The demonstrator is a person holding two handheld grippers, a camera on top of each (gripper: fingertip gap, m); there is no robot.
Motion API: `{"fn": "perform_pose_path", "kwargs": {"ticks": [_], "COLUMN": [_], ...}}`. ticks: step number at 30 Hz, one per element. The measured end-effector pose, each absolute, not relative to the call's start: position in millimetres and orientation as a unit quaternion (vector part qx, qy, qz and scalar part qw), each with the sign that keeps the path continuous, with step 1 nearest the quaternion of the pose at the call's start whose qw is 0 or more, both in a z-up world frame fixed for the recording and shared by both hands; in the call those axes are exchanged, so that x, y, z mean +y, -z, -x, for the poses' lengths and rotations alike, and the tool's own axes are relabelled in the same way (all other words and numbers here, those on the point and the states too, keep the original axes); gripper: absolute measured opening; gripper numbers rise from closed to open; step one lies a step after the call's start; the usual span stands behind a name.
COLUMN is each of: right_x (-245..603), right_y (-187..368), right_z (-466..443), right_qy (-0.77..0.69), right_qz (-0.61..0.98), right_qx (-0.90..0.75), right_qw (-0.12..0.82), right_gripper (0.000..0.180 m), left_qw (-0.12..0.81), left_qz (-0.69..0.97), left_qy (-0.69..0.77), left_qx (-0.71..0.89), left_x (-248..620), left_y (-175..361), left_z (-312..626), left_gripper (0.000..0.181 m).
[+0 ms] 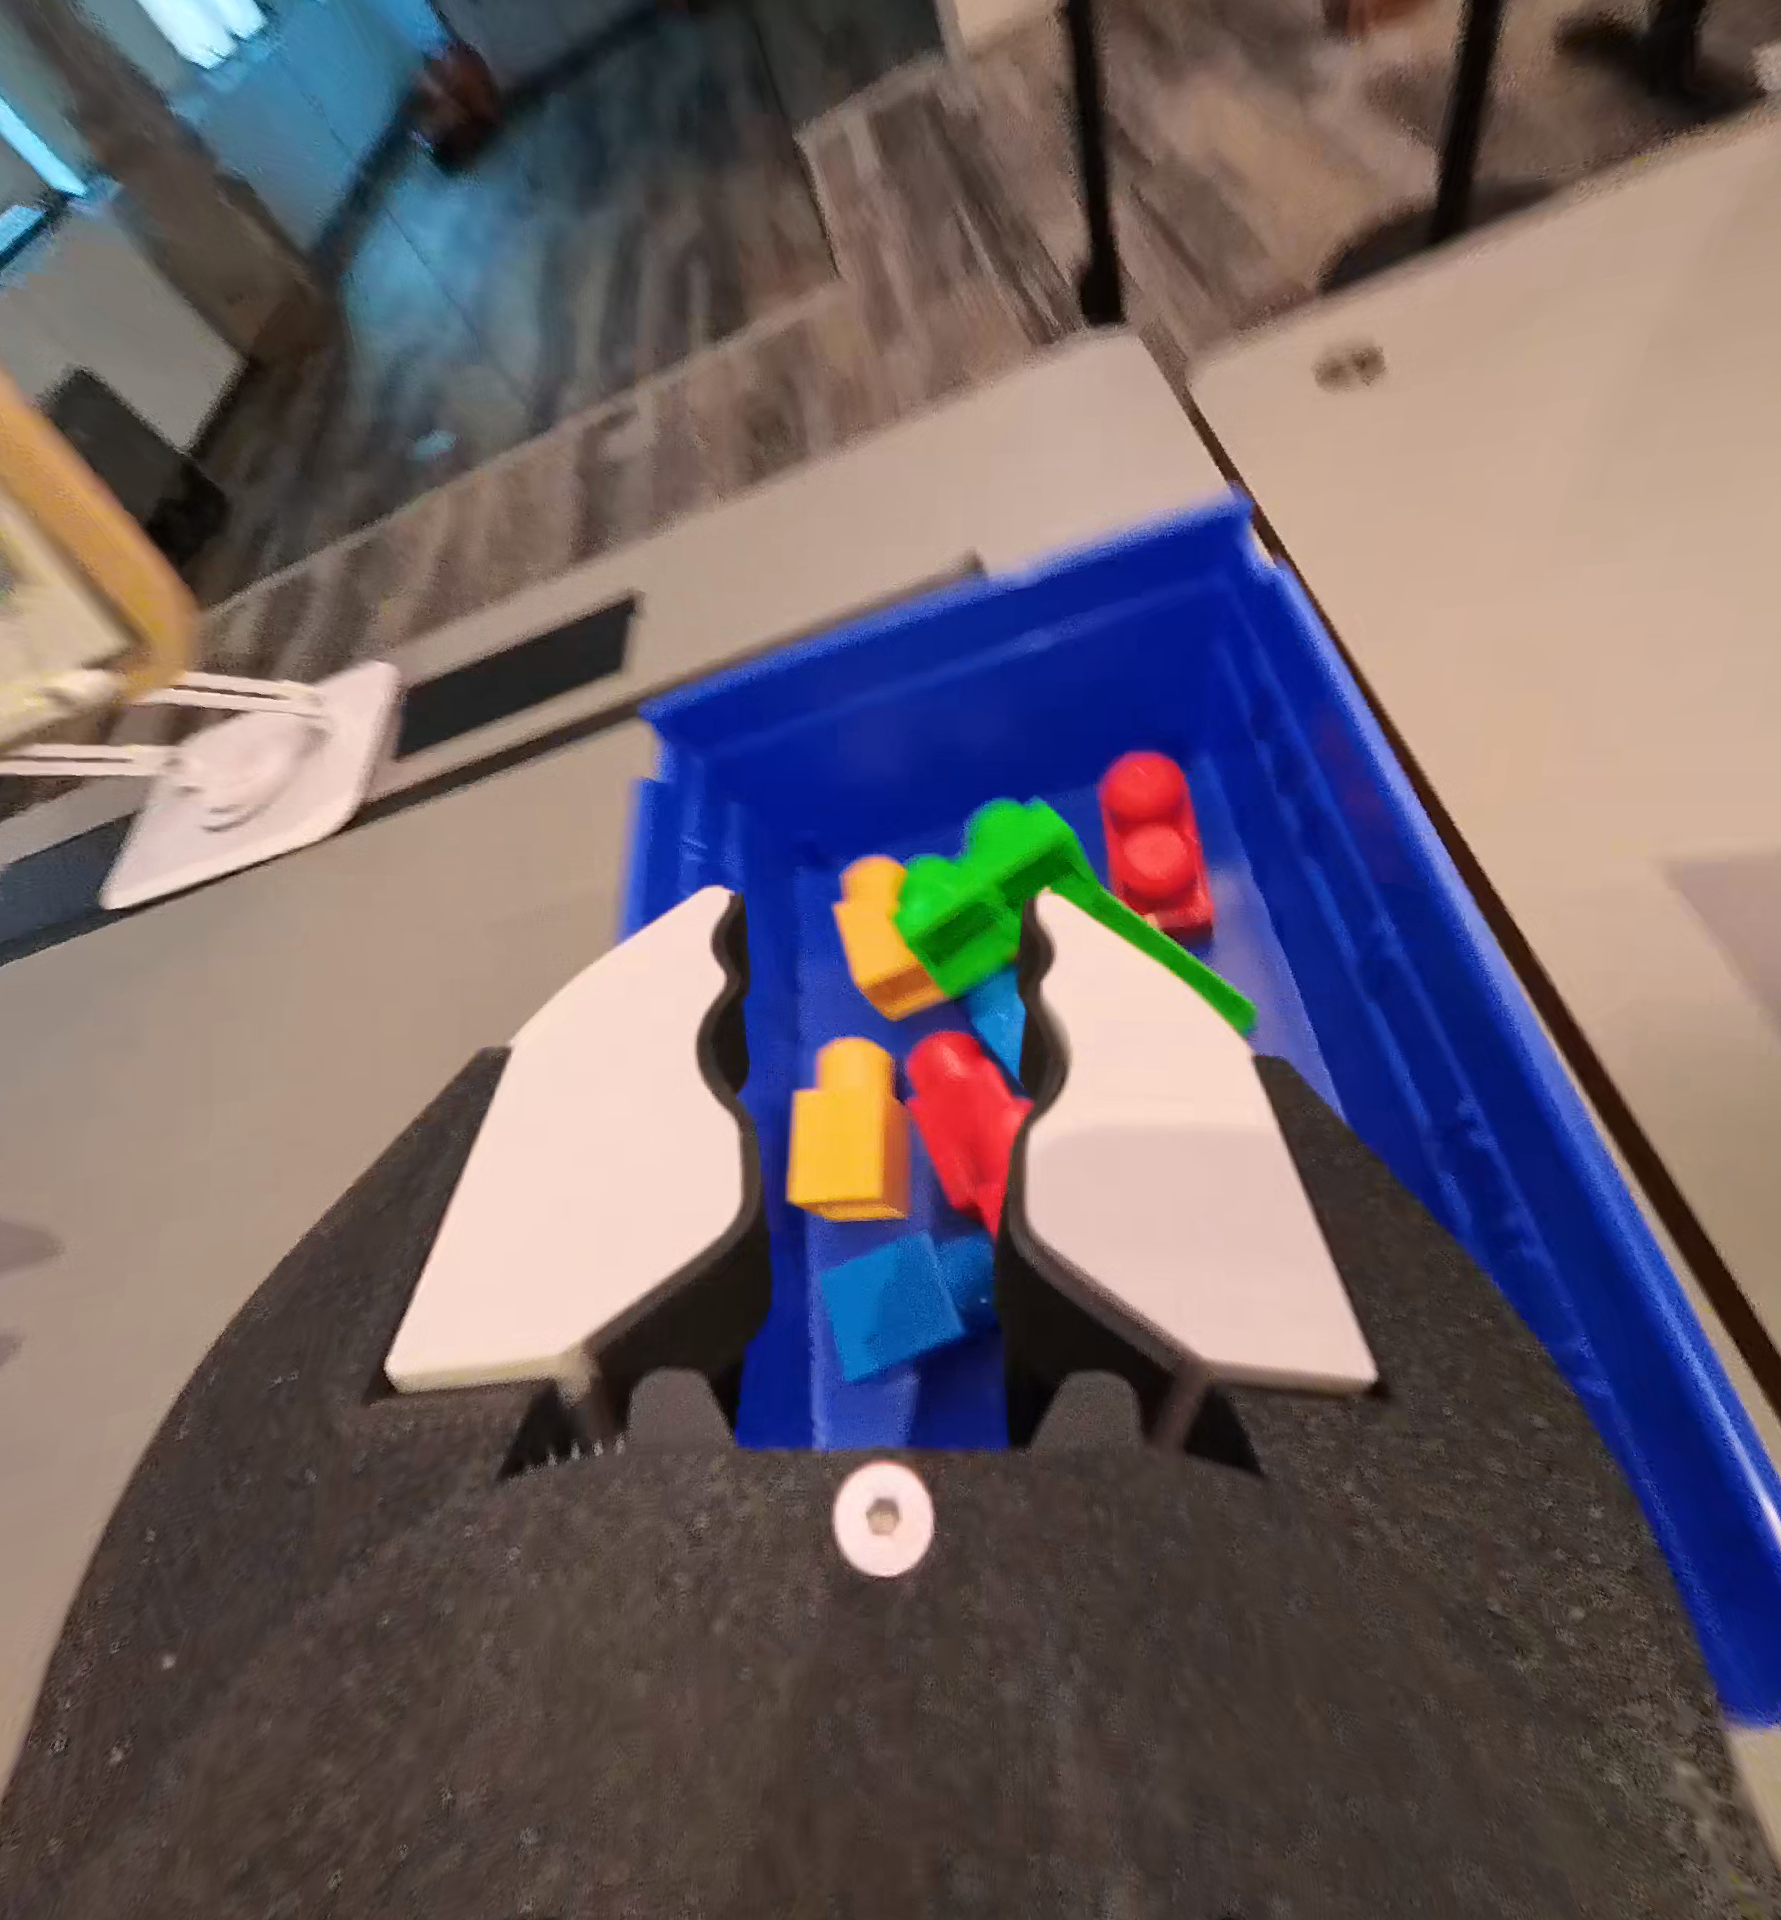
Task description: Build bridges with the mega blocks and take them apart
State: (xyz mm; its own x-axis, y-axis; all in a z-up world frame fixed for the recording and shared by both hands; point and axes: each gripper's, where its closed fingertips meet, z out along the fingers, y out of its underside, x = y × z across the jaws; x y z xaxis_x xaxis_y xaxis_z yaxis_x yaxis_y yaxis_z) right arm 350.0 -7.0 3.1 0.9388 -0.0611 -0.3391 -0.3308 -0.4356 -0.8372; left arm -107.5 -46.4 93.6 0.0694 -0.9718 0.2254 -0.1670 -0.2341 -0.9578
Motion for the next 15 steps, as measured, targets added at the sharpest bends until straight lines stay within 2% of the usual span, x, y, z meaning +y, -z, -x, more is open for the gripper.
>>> {"fn": "perform_pose_path", "kwargs": {"ticks": [7,11,15], "right_x": [-10.4,7.2,27.3], "right_y": [-106.0,-115.9,-97.3], "right_z": [-239.4,-181.7,-149.5], "right_qy": [-0.181,-0.176,-0.156], "right_qz": [0.757,0.742,0.769], "right_qx": [-0.089,-0.191,-0.24], "right_qw": [0.621,0.619,0.573], "right_gripper": [0.049,0.049,0.049], "left_qw": [0.455,0.521,0.577], "left_qz": [0.631,0.623,0.693], "left_qy": [0.445,0.422,0.276], "left_qx": [0.443,0.403,0.332], "left_x": [-47.9,-68.1,-45.4], "left_y": [-121.3,-163.2,-172.2], "left_z": [143.6,188.4,265.7], "left_gripper": [0.038,0.038,0.038]}}
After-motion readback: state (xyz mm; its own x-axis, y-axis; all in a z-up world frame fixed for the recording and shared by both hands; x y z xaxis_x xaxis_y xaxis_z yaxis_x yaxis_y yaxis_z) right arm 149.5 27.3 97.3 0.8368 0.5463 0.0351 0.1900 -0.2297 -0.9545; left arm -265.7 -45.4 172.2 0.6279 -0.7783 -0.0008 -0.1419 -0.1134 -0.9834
